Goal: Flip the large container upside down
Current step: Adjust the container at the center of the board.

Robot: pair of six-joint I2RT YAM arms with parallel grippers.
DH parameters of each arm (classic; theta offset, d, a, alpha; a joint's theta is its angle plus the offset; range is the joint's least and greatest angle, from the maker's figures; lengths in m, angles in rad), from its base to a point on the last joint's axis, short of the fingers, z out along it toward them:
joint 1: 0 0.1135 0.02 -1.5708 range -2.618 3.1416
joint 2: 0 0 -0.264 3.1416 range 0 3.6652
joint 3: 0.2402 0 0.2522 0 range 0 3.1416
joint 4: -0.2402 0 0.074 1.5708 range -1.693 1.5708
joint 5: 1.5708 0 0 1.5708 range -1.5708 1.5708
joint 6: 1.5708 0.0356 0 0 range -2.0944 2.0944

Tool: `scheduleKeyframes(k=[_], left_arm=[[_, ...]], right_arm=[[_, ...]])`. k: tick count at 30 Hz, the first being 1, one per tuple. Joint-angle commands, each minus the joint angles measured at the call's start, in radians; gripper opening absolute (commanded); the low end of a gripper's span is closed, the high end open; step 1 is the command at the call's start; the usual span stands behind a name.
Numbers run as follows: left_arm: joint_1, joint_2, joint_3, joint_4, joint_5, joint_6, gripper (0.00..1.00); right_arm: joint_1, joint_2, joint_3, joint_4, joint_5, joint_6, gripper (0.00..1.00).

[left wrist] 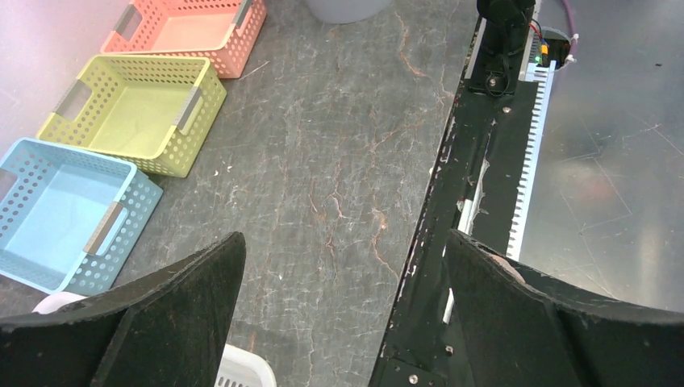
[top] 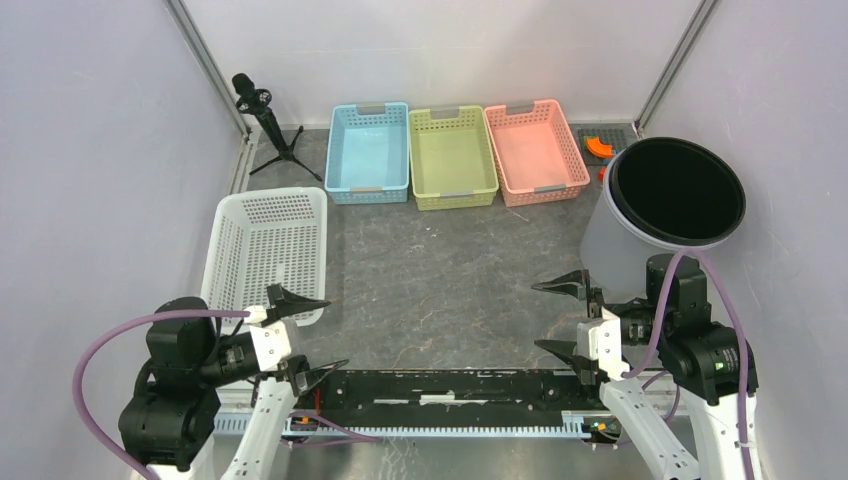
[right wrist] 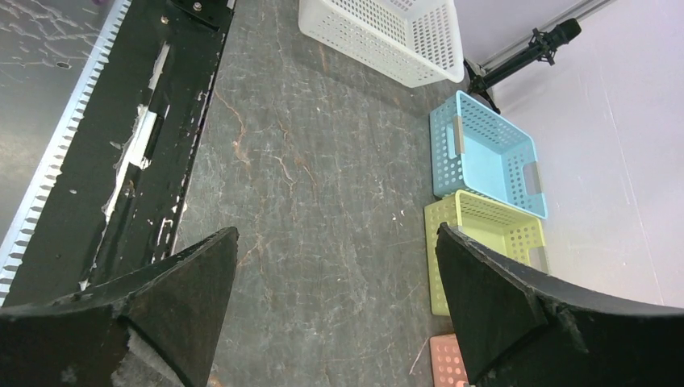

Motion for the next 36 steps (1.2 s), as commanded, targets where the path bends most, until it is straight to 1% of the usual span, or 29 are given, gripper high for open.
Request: scheduleKeyframes(k=[1,10,17,20,25,28,33,36], left_arm=[[0.008,0.013,-0.001,0.014,0.033,-0.043,1.0],[0.01,0.019,-0.007,0.013,0.052,-0.038,1.0],[0.014,0.031,-0.026,-0.003,0.061,0.04,1.0],[0.019,0.038,-0.045,0.065,0.034,-0.017,1.0],[0.033,0.058,-0.088,0.244,-0.067,-0.182,1.0],[0.037,0.086,-0.101,0.314,-0.117,-0.244,1.0],[0.037,0.156,-0.089,0.364,-0.181,-0.291,1.0],[0.037,0.202,-0.082,0.376,-0.207,-0.297,1.0]], right_arm=[[-0.004,0.013,0.002,-0.002,-0.028,-0.016,0.98],[-0.004,0.015,-0.003,-0.002,-0.032,-0.018,0.98],[-0.004,0.024,-0.003,-0.002,-0.037,-0.032,0.98],[-0.004,0.029,-0.008,-0.002,-0.036,-0.046,0.98],[-0.005,0.039,-0.023,0.001,-0.03,-0.082,0.98],[-0.004,0.045,-0.048,0.029,-0.018,-0.08,0.98],[-0.004,0.05,-0.113,0.152,0.009,0.008,0.98],[-0.005,0.046,-0.157,0.24,0.018,0.088,0.98]])
